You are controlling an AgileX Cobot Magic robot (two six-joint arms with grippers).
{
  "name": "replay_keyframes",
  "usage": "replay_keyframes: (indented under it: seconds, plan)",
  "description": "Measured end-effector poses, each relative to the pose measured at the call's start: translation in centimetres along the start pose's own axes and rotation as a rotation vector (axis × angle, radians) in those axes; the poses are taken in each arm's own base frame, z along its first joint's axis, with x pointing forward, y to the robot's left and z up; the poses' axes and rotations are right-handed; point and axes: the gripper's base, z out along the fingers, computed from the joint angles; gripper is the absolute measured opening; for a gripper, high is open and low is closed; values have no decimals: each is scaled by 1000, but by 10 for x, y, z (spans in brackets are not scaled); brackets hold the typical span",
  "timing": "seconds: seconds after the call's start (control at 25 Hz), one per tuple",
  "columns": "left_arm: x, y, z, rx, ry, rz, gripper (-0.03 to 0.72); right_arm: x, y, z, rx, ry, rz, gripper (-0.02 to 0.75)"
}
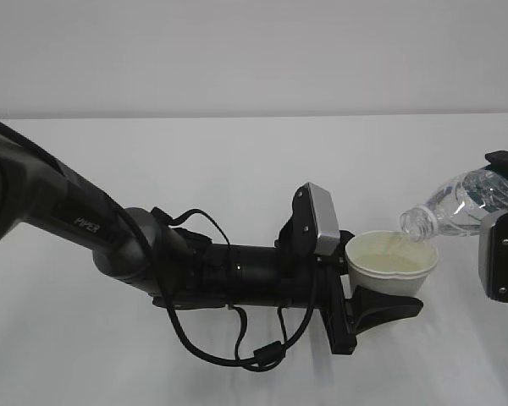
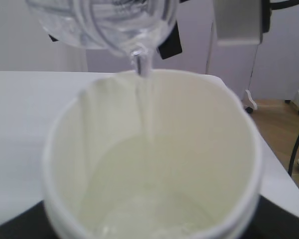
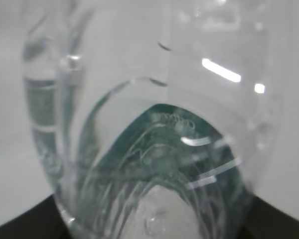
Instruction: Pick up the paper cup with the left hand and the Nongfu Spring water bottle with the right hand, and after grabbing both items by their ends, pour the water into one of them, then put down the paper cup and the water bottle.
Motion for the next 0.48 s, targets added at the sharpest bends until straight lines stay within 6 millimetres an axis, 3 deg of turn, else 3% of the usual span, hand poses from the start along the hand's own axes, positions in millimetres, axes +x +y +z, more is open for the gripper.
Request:
replay_keyframes:
  seconds: [0.48]
  plan:
    - [0,0,0,0,0,0,439,0,0,0,-2,0,-2,406]
